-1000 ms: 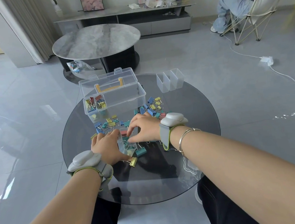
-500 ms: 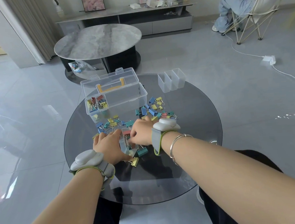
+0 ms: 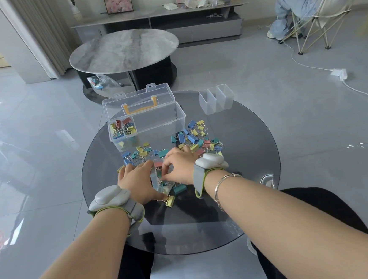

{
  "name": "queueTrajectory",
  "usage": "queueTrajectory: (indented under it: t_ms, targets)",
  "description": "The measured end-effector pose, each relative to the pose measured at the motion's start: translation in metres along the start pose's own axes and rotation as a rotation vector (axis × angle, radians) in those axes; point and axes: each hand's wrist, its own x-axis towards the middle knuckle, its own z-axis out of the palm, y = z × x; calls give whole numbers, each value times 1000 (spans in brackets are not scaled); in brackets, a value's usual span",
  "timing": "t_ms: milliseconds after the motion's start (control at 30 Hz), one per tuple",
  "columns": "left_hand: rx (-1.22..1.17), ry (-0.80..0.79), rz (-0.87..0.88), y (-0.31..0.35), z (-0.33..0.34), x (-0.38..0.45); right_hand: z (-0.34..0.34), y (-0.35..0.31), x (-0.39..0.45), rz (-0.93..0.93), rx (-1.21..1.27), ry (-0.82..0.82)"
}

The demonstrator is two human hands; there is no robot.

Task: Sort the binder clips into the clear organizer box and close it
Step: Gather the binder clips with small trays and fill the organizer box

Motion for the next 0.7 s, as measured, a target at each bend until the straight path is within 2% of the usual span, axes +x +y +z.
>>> queueTrajectory:
  t_ms: [100,233,267,333,400,467,567,700]
  targets:
    - [8,-2,10,1,-1,0,5,-1,1,6,70,44]
    - [-4,2,12,-1,-1,-1,-8,9,8,107,272,203]
    - [-6,0,11,-2,-1,-2,-11,15,9,135,231,174]
    - [-9,-2,12,-2,-2,-2,-12,27,9,139,42,3]
    - [-29,15,11,-3,-2,-2,-7,32,5,92,-99,-160]
    - [-85,69,-4,-4,-3,0,2,33,2,45,-159,-234]
    - [-125,113,-32,-11,-7,2,11,32,1,-9,-251,-229]
    - [-99,85,-44,-20,-6,0,11,25,4,-146,-381,-74]
